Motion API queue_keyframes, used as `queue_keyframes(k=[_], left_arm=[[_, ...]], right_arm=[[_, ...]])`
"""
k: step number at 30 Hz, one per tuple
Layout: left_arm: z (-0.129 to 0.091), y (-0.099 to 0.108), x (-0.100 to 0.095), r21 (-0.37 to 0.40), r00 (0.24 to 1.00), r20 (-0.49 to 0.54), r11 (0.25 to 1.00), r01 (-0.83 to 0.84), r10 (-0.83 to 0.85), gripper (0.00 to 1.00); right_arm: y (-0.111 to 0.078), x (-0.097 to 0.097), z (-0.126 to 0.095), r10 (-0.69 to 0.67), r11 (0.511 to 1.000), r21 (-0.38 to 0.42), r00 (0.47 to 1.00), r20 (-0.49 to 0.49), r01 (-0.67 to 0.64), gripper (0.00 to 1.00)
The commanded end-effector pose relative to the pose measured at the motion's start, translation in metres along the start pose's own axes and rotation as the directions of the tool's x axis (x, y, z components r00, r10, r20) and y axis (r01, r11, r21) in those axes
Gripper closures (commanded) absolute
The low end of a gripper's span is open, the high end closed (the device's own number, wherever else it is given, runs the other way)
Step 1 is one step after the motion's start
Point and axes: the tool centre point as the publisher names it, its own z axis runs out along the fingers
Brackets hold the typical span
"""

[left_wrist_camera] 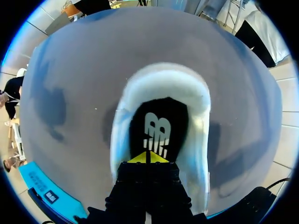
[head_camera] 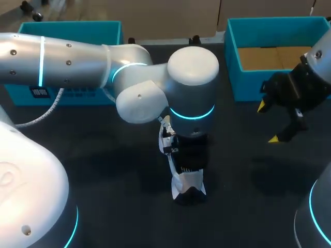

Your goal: Take the shoe out of the shoebox, open the shoe tongue, remove and reinsert the insole, then place the shoe into the shoebox

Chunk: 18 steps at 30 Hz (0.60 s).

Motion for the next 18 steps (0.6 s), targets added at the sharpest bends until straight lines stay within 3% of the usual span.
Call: queue_keyframes(k=[1,10,18], left_arm=[[-0.016,-0.003,0.005,0.005,1.000,0.018,1.000,-0.015,0.015,1.00],[0.005,-0.023,-0.005,0.048,0.999,0.013,0.998,-0.041,0.040,1.00],[0.027,-0.023,-0.002,0.086,1.000,-0.010,0.996,-0.012,0.013,1.00]], right_arm=[[0.000,0.000,0.001,0.000,1.000,0.002,1.000,0.000,0.000,0.00],[0.000,0.000,0.001,0.000,1.000,0.002,1.000,0.000,0.000,0.00],[0.000,0.000,0.001,0.000,1.000,0.002,1.000,0.000,0.000,0.00]])
